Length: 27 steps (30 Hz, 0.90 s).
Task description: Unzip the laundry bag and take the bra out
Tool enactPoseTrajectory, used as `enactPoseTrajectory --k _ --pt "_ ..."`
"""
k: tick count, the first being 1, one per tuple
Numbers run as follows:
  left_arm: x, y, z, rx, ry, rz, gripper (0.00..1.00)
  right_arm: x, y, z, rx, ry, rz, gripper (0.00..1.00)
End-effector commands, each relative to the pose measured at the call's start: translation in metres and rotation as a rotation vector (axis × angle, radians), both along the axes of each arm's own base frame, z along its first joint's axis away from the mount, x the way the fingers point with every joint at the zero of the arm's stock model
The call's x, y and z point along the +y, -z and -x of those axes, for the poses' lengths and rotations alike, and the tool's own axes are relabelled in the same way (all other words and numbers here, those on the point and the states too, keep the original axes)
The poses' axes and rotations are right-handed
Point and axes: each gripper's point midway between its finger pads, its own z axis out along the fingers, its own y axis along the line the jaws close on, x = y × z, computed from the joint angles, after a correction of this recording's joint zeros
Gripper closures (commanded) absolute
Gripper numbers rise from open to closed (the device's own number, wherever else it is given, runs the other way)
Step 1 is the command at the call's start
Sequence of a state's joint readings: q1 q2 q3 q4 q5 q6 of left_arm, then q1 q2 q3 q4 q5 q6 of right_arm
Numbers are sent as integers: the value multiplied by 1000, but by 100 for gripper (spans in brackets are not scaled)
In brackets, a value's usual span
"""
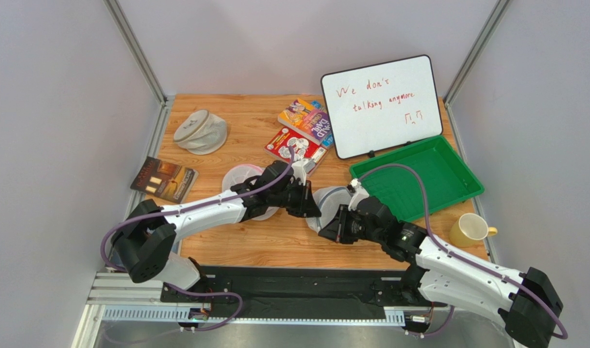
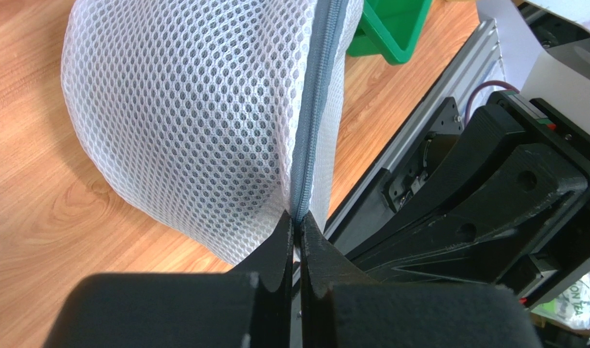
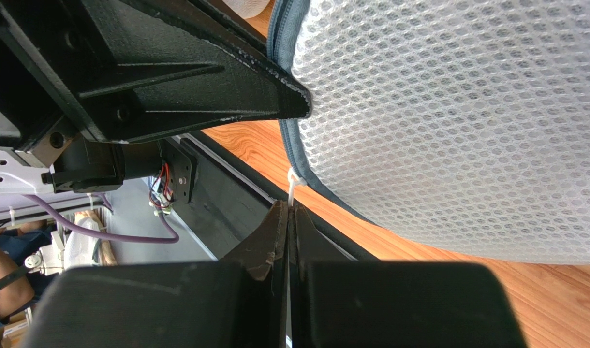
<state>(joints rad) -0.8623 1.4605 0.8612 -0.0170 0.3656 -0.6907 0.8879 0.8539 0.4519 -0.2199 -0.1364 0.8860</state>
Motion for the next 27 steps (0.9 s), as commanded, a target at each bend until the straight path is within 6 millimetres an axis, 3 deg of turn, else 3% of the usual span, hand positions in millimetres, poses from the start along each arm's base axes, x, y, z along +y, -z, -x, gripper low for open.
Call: enactPoseTrajectory --k 1,27 --pt "-13 -19 -8 -39 8 48 100 10 -23 -5 -49 -15 -57 100" --pt "-9 -32 -59 -109 -27 -24 100 -2 -12 5 -23 -5 -36 100"
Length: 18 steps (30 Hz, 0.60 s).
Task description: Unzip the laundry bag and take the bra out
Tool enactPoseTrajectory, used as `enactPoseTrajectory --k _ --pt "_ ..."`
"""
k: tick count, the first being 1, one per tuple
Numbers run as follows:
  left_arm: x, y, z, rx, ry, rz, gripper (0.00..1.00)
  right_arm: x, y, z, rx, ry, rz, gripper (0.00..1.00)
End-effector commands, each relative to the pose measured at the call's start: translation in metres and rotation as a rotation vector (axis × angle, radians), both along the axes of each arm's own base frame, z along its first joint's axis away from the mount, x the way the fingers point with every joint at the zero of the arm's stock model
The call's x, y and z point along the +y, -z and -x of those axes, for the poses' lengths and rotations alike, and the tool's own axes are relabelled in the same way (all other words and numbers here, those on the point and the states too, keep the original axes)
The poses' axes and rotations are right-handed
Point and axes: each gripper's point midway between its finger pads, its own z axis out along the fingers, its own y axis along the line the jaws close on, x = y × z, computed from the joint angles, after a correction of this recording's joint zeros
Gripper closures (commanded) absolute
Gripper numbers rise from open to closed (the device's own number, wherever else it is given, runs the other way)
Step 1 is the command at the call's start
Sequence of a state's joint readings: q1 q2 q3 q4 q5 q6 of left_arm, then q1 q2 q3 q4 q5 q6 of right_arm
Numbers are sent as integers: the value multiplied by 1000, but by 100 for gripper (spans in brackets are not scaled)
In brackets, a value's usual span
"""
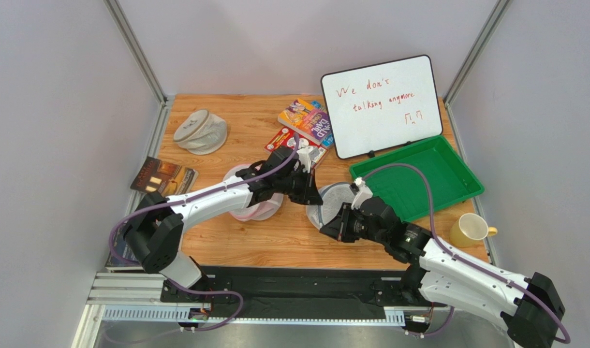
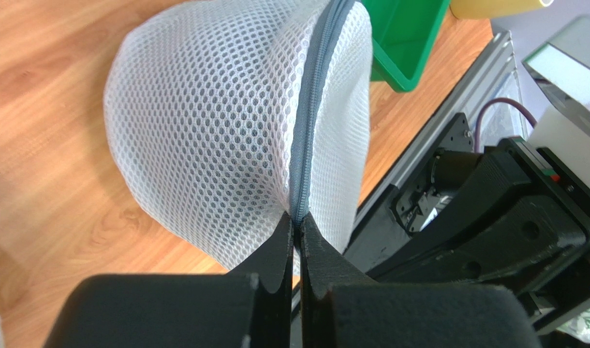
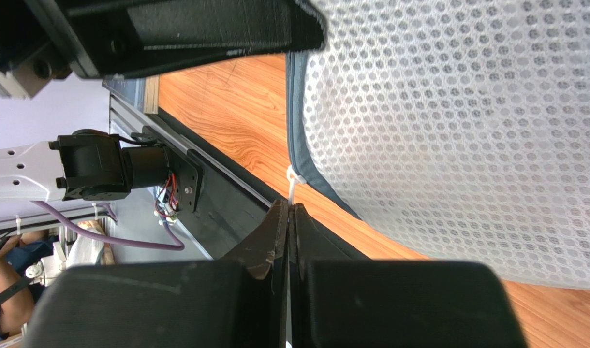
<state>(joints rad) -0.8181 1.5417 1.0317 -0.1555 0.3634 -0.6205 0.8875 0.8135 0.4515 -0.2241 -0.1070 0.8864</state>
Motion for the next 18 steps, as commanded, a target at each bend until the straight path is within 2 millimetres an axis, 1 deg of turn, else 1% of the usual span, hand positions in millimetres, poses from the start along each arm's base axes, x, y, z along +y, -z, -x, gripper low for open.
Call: enactPoseTrajectory --k 1,9,14,15,17,18 --pt "-4 -19 -31 -88 -19 26 100 0 -2 9 12 -31 -15 100" --pt "-3 -15 -47 -90 -23 12 100 -1 0 10 19 -29 -8 100" --pt "-5 -16 -47 -90 -13 14 100 0 -2 9 14 -29 -9 100" --pt "-5 -17 -47 -88 -12 15 96 1 -2 8 12 -30 -9 100" --pt "-3 -21 -45 -96 -11 14 83 2 -4 7 7 -26 -12 100" --pt "-1 -21 -46 -103 -16 9 64 2 -4 6 7 -25 -10 100"
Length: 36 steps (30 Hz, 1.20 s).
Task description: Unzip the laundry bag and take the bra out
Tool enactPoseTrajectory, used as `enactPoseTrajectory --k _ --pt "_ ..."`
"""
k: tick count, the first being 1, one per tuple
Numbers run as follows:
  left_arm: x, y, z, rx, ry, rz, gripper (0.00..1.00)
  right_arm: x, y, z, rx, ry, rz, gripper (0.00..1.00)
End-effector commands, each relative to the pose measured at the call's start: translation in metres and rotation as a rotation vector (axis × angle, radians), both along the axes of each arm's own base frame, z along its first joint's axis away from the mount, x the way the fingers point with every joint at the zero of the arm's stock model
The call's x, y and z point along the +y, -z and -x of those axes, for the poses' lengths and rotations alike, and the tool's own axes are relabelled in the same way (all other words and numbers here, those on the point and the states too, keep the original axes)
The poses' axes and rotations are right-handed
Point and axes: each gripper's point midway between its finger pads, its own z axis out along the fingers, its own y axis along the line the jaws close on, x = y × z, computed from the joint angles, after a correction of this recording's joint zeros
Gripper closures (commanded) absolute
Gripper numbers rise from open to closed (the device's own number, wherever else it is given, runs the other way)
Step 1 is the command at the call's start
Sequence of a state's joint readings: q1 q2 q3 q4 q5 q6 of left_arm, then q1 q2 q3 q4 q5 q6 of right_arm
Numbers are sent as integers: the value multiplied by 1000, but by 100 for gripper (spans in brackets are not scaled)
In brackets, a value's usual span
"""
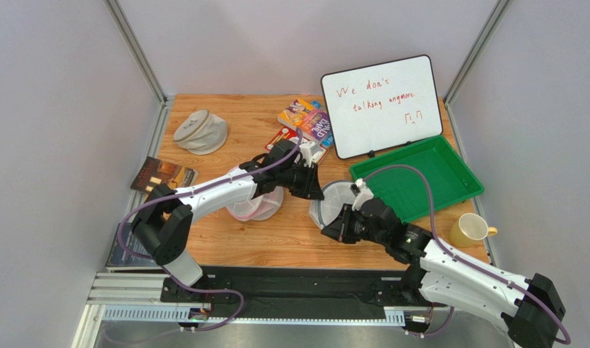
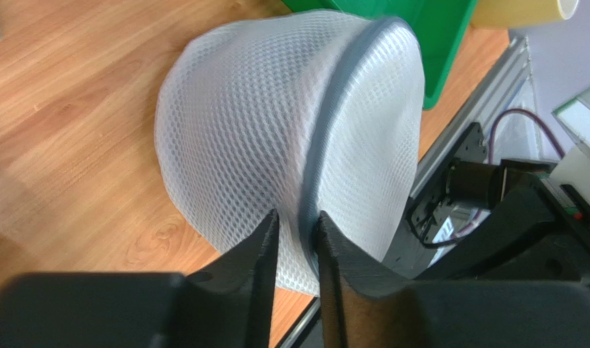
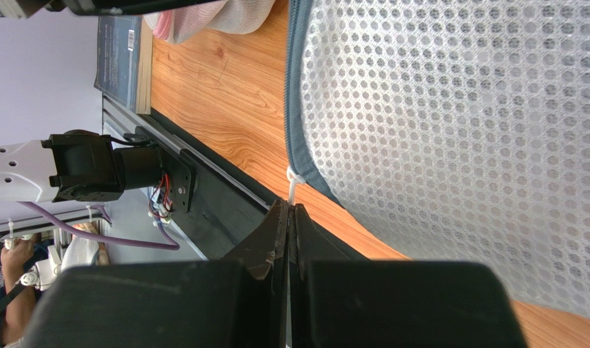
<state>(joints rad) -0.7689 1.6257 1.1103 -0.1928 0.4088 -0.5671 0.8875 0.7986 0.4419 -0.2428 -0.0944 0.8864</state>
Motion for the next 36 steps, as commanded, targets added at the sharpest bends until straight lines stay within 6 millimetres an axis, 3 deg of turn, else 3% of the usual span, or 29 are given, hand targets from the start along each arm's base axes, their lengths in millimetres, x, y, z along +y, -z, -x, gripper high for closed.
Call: enactPoseTrajectory --k 1,3,5,10,14,21,27,31,36 --pt "1 -29 -23 -115 -37 26 54 7 -9 4 2 -33 -25 100" --pt "7 -32 -20 -125 -48 20 38 8 -9 3 -2 -35 -24 100" --pt "13 -32 -14 -127 -50 18 35 9 -9 2 -3 -34 -22 100" --pt "20 -21 8 -100 -51 14 34 15 -12 -2 -13 -36 -30 100" --pt "13 -19 33 -73 -31 46 35 19 -16 -7 -22 -35 -31 100" --pt "10 -9 48 -50 -29 61 39 25 -25 -13 -46 -39 -39 100" --pt "4 -12 46 -54 -24 87 49 27 -26 -14 -46 -42 -39 100" --pt "-1 -10 43 -45 -19 88 67 26 -24 -13 -42 -43 -37 100" --pt "-8 -10 41 -32 -7 103 80 25 -22 -12 -37 -45 -36 100"
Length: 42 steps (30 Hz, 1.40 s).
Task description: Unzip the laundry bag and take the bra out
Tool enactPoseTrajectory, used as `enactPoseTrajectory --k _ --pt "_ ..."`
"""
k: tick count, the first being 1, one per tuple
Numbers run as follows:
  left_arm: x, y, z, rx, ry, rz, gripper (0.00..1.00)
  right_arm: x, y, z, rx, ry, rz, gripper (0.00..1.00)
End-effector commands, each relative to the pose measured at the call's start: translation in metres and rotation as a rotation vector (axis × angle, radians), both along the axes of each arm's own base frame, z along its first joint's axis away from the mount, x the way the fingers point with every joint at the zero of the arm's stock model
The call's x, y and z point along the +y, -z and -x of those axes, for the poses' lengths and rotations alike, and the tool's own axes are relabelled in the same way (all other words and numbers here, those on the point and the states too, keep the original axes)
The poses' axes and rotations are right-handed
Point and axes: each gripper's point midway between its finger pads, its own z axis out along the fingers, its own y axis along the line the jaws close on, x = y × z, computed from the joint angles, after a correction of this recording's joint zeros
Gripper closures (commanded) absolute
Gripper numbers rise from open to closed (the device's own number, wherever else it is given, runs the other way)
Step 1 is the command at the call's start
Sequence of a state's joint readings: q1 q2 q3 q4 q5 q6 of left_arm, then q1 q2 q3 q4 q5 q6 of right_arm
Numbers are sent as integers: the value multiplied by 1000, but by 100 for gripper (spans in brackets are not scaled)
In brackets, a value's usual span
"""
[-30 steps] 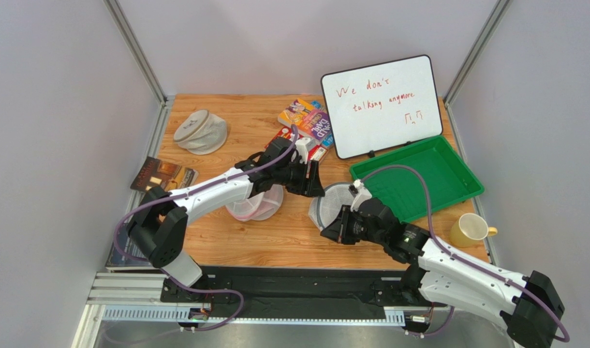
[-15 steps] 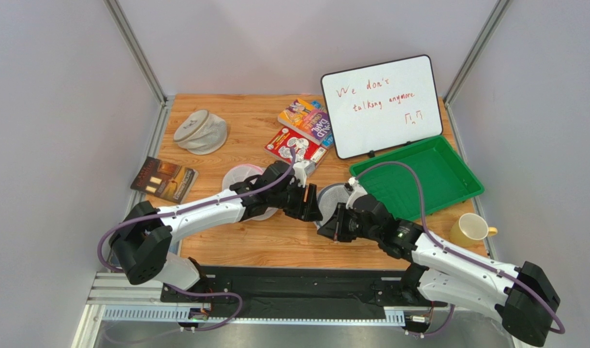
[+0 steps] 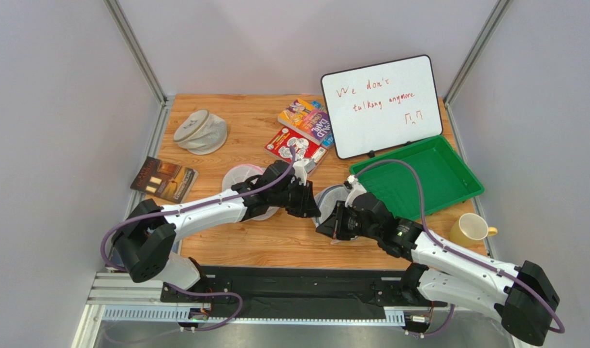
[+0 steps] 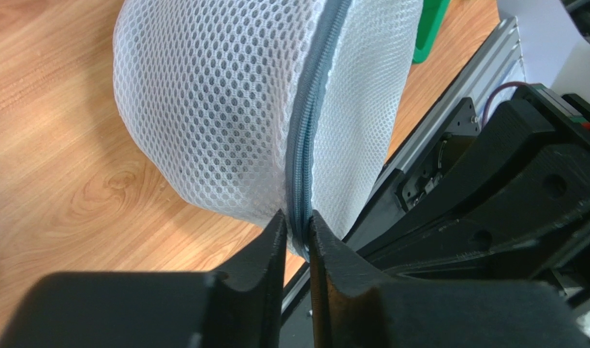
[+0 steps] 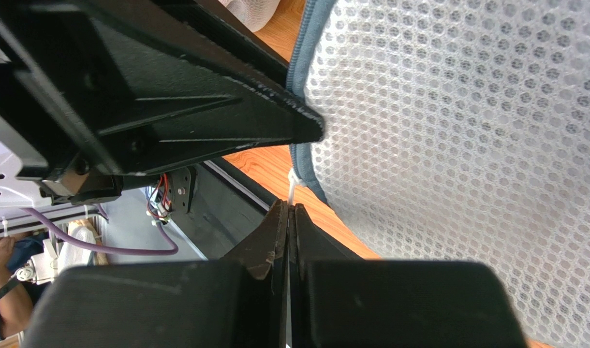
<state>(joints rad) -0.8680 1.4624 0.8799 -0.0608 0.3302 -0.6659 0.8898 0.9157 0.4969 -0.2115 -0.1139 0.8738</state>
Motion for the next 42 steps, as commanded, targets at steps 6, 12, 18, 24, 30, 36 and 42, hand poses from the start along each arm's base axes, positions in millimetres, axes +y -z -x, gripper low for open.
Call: enactPoseTrajectory --k 6,12,18,24,30,36,42 --pt "-18 -21 -12 -30 7 70 99 11 -20 -3 -46 -26 -55 100" --pt "-20 -29 -19 -57 -10 65 100 10 -14 1 -29 -33 -54 100" --pt "-21 -37 -25 -77 -20 58 100 9 -8 6 -11 -38 -51 100" --pt "-13 -41 -38 -88 -47 56 100 8 -2 13 11 -47 -48 100" --pt "-2 -45 -53 -107 -68 47 100 5 3 18 25 -46 -41 100" --pt "7 -45 -67 -115 -70 32 100 0 6 22 37 -43 -29 100" --pt "3 -38 -70 -125 -9 5 100 2 6 22 37 -51 -32 100"
